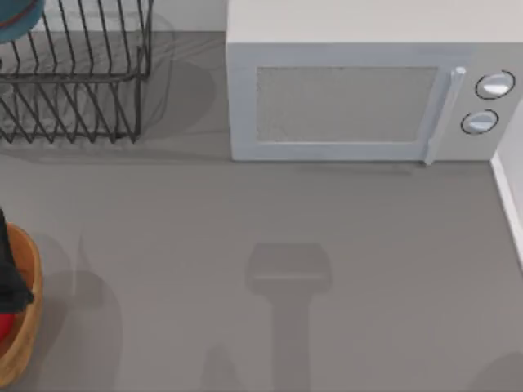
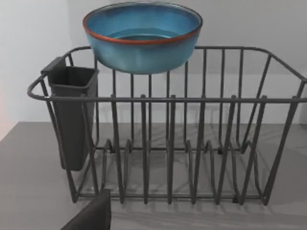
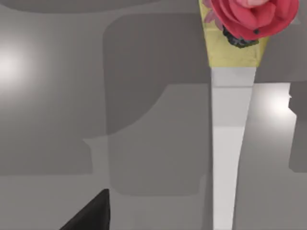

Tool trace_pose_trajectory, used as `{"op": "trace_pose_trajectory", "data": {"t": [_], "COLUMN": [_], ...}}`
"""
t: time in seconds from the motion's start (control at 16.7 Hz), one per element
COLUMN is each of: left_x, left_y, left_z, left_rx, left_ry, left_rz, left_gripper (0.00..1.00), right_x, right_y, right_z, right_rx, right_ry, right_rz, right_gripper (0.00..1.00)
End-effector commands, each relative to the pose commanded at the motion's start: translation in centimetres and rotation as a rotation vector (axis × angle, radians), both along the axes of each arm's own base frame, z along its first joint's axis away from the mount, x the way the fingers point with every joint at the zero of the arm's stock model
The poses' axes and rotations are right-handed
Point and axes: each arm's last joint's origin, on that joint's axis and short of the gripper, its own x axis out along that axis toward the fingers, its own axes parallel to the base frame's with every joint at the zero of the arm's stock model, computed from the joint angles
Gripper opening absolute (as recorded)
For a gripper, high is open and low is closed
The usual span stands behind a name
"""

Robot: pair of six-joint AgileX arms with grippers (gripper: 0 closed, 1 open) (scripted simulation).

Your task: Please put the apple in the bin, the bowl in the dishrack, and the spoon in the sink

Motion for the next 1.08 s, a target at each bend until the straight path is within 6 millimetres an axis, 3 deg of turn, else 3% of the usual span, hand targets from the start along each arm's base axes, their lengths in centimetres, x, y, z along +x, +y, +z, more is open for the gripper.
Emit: {"op": "trace_pose_trajectory", "data": {"t": [0.24, 0.54, 1.08], "left_x": [0.0, 0.0, 0.0], "left_y": [0.0, 0.0, 0.0], "left_z": [0.0, 0.0, 0.0], "left_rx": [0.0, 0.0, 0.0], "left_ry": [0.0, 0.0, 0.0], "left_rz": [0.0, 0.0, 0.0], "left_gripper": [1.0, 1.0, 1.0], "right_x": [-0.4, -0.5, -0.5], "right_y": [0.2, 0.3, 0.3], "right_z": [-3.3, -3.6, -3.6], "right_rx": [0.003, 0.004, 0.004], "right_ry": [0.005, 0.007, 0.007], "right_rz": [0.001, 0.0, 0.0], "right_gripper": [1.0, 1.0, 0.32]}}
